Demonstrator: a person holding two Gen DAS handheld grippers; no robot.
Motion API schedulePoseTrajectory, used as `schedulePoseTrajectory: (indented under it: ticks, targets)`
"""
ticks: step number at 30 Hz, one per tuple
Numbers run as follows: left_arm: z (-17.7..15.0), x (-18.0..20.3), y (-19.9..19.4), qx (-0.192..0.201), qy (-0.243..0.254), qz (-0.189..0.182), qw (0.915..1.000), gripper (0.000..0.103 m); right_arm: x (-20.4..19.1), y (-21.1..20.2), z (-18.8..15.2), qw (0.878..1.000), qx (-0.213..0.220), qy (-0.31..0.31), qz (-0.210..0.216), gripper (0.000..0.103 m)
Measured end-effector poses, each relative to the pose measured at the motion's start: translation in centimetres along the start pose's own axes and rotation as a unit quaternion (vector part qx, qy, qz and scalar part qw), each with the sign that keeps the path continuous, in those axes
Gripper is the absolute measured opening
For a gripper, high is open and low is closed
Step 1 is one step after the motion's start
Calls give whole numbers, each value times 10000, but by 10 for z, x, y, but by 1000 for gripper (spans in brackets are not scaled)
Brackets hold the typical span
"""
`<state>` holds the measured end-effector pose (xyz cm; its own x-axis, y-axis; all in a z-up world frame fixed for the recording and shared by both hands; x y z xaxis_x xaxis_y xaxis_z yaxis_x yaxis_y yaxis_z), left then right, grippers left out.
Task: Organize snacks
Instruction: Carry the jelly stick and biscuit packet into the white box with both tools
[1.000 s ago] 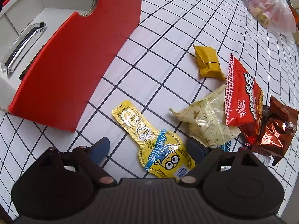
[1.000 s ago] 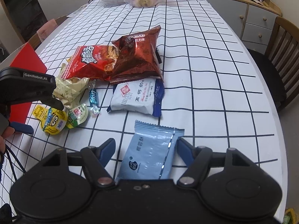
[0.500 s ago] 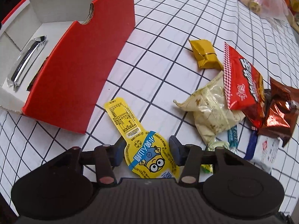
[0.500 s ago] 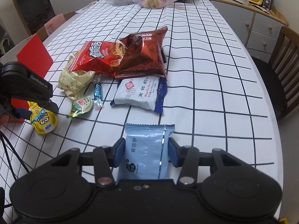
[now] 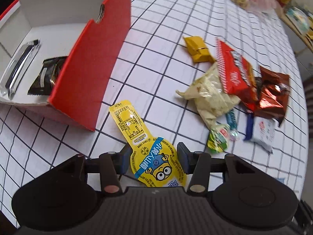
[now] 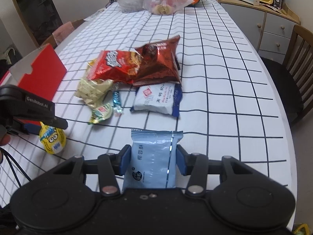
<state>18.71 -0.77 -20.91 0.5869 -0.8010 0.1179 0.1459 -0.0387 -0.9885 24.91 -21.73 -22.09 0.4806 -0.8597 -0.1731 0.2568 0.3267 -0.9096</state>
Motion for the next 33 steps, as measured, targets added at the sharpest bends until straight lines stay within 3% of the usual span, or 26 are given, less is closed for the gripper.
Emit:
schedulePoseTrajectory:
  ticks: [11,20,33]
  targets:
    - [-13,-8,-48,312,533,-440,9971,48,-32,-40,7,9993,283,-95,221,46]
    - [-8,-22,-89,505,890,-559,9932,48,-79,-66,26,9972,561,-408,294,46]
    - [24,-89,-142,969,899,-727,9886,48,-172,-80,57,9908,855,-958,420,46]
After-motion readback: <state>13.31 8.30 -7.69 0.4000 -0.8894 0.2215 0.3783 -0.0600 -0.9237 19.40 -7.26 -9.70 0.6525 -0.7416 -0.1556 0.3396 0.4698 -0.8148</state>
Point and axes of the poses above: each gripper's, at about its wrist camera, not at the fingertips, and y roughly the way its jaws point, x to its right, z to its top, the point moved 9 cm from there along y, roughly the way its jaws point, and after that the axes turned 12 degrees about -x, right-handed, at the moved point
